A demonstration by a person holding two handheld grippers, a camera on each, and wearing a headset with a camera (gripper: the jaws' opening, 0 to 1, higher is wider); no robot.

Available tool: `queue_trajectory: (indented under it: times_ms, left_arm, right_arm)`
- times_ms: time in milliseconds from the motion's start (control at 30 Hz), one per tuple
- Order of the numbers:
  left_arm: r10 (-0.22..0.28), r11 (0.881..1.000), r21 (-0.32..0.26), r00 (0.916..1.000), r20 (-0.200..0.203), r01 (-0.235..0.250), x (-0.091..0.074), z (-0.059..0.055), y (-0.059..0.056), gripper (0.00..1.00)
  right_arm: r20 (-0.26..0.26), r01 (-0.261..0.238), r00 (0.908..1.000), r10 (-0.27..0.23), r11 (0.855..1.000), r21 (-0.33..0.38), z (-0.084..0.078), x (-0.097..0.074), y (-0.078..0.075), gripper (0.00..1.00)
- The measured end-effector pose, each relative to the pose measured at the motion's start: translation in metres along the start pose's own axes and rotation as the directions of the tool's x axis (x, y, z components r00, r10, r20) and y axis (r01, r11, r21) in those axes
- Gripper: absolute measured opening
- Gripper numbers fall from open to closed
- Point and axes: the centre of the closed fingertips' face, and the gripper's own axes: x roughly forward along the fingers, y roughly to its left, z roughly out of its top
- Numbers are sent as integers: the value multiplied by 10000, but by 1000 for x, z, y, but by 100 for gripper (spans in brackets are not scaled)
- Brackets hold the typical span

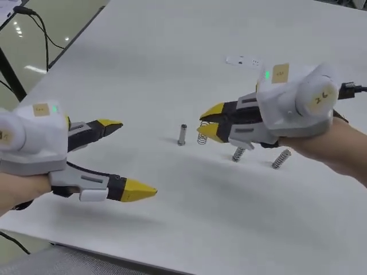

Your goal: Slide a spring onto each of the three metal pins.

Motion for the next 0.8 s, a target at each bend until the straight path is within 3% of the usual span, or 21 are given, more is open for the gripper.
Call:
queue_trajectory:
  times_ms: [267, 467, 800]
  left_arm:
    - [16, 10000, -24, 10000, -29, -16, -2, -3, 1, 98]
    - [17, 10000, 15, 10000, 20, -17, -2, -1, 1, 98]
    - [62, 10000, -39, 10000, 46, -61, -3, -1, 3, 97]
  right_arm:
    - [140, 172, 9997, -176, 9995, 247, 10, 14, -19, 7]
    - [194, 407, 9989, -420, 9971, 636, 8, 26, -31, 7]
    - [62, 410, 9991, -417, 9951, 900, 2, 41, -33, 7]
